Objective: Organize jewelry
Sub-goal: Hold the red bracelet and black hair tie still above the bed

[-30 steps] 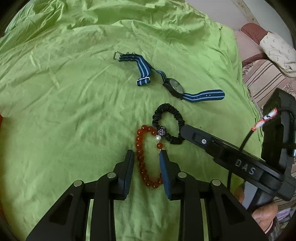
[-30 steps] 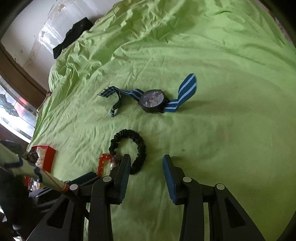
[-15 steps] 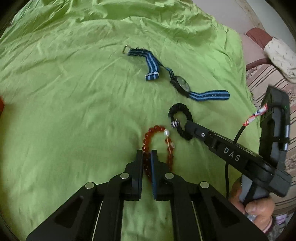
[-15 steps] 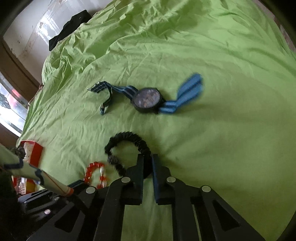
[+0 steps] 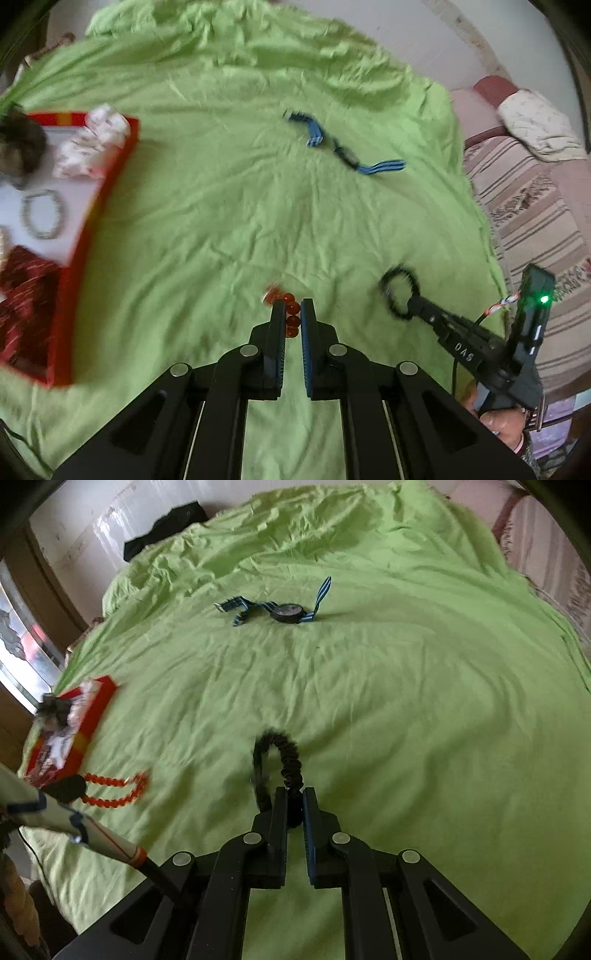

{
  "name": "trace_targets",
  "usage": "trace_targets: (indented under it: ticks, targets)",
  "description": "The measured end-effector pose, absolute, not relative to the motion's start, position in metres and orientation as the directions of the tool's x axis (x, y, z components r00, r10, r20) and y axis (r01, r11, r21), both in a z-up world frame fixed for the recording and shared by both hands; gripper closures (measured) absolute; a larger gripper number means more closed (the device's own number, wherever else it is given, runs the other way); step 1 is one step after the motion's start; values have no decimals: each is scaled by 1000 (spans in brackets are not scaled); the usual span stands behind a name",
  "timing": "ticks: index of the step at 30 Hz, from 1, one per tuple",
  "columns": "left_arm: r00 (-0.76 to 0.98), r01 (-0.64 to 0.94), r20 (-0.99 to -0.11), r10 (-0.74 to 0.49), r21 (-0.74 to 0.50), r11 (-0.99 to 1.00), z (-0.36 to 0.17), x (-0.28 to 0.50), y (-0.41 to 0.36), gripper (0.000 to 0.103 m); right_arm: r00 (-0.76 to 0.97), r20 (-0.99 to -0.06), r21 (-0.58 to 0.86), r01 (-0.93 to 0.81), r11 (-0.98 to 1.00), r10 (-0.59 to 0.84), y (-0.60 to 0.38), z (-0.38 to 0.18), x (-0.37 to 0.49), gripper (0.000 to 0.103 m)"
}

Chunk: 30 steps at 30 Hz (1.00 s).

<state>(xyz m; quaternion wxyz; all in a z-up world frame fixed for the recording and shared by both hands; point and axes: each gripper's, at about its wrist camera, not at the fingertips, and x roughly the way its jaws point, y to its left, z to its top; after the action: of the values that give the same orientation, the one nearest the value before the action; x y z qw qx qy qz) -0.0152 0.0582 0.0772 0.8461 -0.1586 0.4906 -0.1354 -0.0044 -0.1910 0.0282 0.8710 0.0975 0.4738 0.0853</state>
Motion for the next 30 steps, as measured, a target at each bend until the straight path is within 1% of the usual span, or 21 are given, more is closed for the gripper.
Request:
trace_targets:
  ticks: [5, 10, 15, 21, 30]
  targets:
    - [552, 97, -734, -395, -414, 905, 116, -54, 72, 96, 579, -766, 299, -62, 952, 279, -185, 51, -40, 95]
    - [597, 95, -708, -378, -405, 909, 140, -77, 85, 96, 602, -732, 326, -100, 940, 318, -166, 72, -70, 95]
    - [633, 75, -698, -335, -376, 924, 150, -96, 98, 96, 600, -726, 321, -136, 937, 336, -149, 81, -88, 95]
    - [658, 25, -694, -293, -369, 929, 153, -108, 124, 96, 587, -733, 323, -146, 935, 345, -135, 80, -100, 95]
    - [720, -41, -685, -108, -197, 980, 160, -128, 131, 96, 580, -737, 308, -167, 937, 346, -121, 81, -112, 95]
